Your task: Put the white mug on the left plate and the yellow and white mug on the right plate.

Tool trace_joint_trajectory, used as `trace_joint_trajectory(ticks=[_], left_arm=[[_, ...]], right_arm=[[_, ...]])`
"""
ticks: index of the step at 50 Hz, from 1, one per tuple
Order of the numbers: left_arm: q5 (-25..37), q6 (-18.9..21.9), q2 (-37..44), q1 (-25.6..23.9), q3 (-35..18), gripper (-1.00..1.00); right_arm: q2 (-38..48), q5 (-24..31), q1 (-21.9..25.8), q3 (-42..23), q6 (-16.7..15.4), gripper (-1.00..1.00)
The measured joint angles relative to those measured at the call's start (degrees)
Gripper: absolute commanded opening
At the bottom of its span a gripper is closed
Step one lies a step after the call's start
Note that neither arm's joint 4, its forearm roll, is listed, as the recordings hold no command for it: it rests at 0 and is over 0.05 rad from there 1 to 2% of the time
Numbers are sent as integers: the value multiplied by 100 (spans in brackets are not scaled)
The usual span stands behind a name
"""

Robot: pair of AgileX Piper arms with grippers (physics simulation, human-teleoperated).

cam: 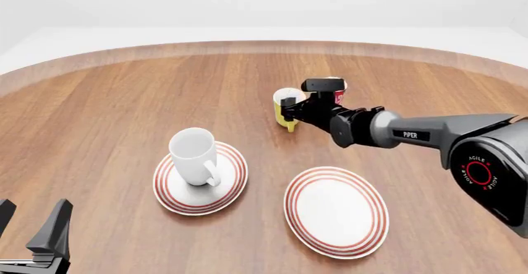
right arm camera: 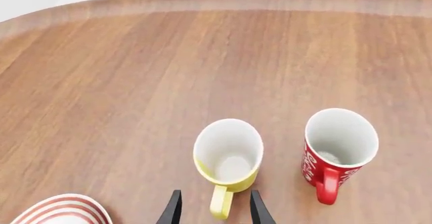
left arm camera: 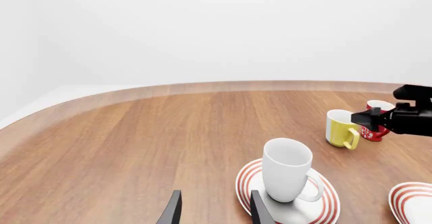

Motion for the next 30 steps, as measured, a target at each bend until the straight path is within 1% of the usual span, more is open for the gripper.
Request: trace_joint_trajectory(ticks=[30], left_arm=[[0,0,0,0,0,100]], right_arm=[[275,420,-39,-363,215,100]])
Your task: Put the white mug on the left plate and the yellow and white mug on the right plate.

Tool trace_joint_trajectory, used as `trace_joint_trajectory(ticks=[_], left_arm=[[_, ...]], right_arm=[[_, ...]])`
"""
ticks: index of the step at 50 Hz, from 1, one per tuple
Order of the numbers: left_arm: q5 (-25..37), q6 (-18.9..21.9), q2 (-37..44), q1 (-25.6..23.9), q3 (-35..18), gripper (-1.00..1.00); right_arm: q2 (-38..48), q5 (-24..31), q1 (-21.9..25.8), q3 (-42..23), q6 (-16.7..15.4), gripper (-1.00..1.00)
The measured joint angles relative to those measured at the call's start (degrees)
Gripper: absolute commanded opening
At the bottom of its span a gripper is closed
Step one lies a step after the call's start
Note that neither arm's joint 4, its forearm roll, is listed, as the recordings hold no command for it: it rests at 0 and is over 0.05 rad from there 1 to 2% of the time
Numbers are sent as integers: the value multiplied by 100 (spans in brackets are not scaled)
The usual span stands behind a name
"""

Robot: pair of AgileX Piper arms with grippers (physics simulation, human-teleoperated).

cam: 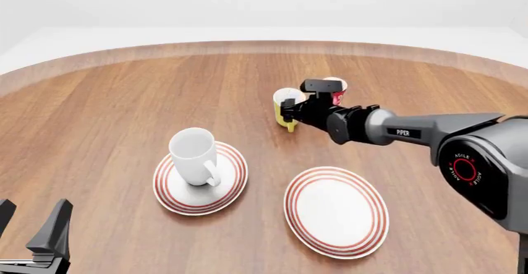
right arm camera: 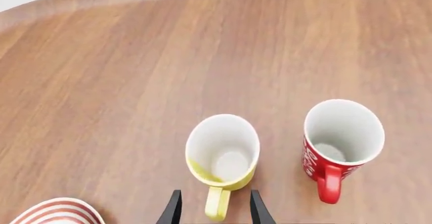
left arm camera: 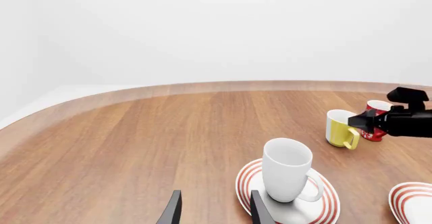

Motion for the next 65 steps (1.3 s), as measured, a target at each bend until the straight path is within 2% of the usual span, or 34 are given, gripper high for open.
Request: trace_joint_trajectory(ticks=[65], left_arm=[[0,0,0,0,0,100]], right_arm=[[422,734,76,-543,301,100]])
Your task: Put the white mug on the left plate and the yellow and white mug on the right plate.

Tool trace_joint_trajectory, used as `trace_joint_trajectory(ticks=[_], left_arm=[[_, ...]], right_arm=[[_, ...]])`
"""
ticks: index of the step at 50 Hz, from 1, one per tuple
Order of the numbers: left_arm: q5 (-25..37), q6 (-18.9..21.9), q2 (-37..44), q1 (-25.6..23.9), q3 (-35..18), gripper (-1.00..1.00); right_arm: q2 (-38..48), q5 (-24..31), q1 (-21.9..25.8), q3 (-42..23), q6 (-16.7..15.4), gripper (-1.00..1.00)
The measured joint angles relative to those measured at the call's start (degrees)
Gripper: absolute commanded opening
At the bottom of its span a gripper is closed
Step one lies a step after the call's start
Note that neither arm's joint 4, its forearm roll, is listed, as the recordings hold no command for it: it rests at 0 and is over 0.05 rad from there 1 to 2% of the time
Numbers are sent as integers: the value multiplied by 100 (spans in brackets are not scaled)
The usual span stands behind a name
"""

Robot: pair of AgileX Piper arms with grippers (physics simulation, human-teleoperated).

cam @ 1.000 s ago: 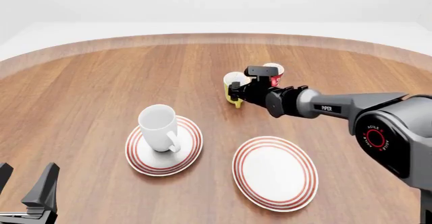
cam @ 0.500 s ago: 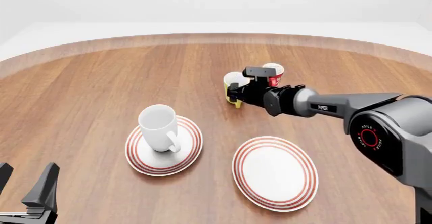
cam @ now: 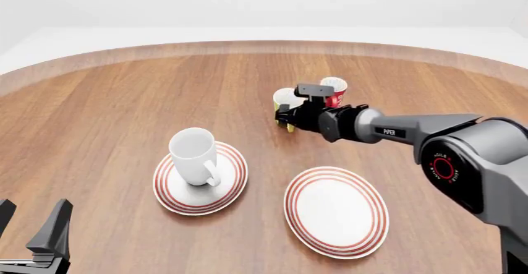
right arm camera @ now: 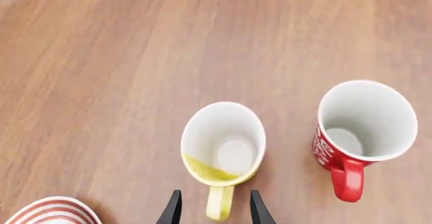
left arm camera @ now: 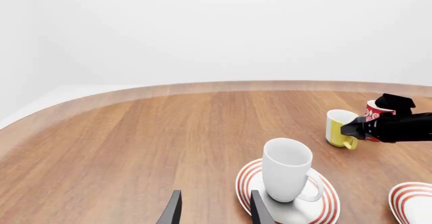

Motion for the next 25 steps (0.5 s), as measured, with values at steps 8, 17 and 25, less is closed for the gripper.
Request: trace_joint_trajectory(ticks=[8,17,25], left_arm=[[0,0,0,0,0,100],[0,0,0,0,0,100],[0,0,0,0,0,100]], right_arm=[[63,99,41,-89,63,100],[140,194,84,-199,147,100],[195,254,87,-256,223,100]])
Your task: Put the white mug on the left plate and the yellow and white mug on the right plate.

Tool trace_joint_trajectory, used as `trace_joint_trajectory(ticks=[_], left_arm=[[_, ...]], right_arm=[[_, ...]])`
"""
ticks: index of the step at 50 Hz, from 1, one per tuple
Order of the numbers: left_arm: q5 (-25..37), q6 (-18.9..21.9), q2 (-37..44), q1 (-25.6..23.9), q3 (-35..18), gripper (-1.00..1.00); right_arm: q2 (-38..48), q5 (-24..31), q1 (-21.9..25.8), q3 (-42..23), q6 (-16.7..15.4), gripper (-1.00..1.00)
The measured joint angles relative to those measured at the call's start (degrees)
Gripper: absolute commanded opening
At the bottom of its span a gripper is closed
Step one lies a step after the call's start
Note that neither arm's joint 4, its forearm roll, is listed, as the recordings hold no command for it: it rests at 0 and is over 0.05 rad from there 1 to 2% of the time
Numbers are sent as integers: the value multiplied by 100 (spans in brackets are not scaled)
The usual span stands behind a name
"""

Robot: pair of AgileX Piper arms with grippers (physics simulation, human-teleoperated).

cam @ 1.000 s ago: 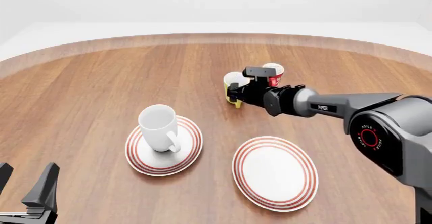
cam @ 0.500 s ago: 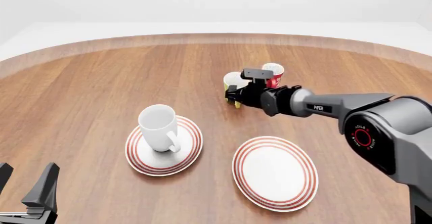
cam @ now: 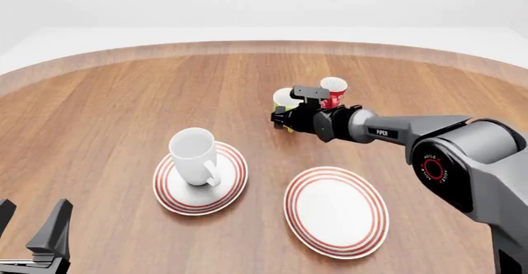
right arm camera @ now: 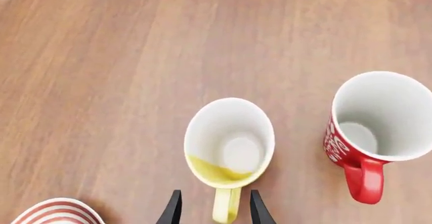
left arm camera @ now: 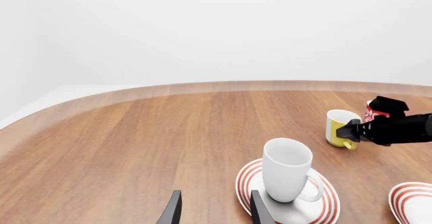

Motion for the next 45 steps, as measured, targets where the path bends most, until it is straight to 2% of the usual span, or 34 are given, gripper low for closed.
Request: trace_joint_trajectory(ticks=[17,18,45], left_arm=[[0,0,0,0,0,100],[0,0,0,0,0,100],[0,0,0,0,0,100]], right_arm=[[41,33,-37,-3,107,100],[39,31,-37,0,111,-100],[-176,-89,-24,228,48,-100]])
